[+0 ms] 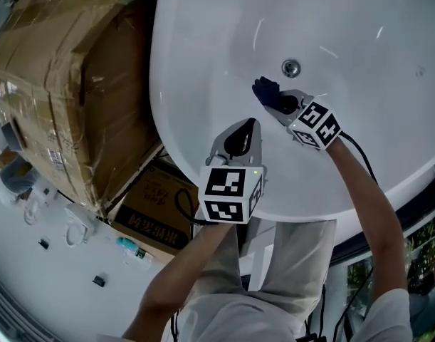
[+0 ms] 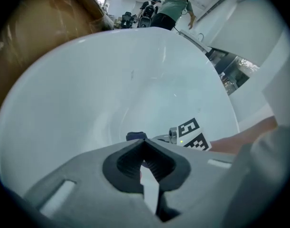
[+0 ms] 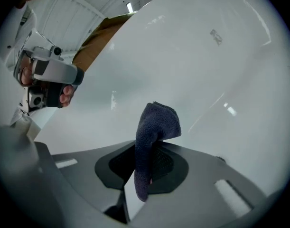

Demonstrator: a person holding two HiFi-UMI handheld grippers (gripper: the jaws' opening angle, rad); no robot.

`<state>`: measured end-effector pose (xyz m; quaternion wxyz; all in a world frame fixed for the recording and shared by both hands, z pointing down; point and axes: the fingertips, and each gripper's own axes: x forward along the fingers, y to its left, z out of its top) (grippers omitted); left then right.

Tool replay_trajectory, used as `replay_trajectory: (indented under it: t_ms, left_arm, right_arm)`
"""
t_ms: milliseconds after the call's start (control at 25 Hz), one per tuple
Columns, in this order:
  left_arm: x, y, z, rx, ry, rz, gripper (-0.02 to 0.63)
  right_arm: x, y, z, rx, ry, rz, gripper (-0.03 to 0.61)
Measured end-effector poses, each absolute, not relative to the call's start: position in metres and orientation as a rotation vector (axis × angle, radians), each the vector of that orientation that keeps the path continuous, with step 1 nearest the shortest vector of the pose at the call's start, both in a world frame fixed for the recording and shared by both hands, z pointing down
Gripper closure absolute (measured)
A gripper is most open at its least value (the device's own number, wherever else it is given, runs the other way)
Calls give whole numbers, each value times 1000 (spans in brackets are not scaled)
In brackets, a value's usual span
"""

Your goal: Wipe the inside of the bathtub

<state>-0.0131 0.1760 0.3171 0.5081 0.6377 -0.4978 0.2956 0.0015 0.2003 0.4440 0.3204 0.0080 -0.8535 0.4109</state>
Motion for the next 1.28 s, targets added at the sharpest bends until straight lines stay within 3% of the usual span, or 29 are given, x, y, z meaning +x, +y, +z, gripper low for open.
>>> replay_trajectory:
  t_ms: [680,1280]
  left_arm:
    - [-10,158,395,1592,-1131,812,615]
    - [-19,157,418,1616,-1098,844,615]
  right_arm:
    - [46,169,556,182,-2100,936,529]
    - [39,230,620,16,-1868,902,529]
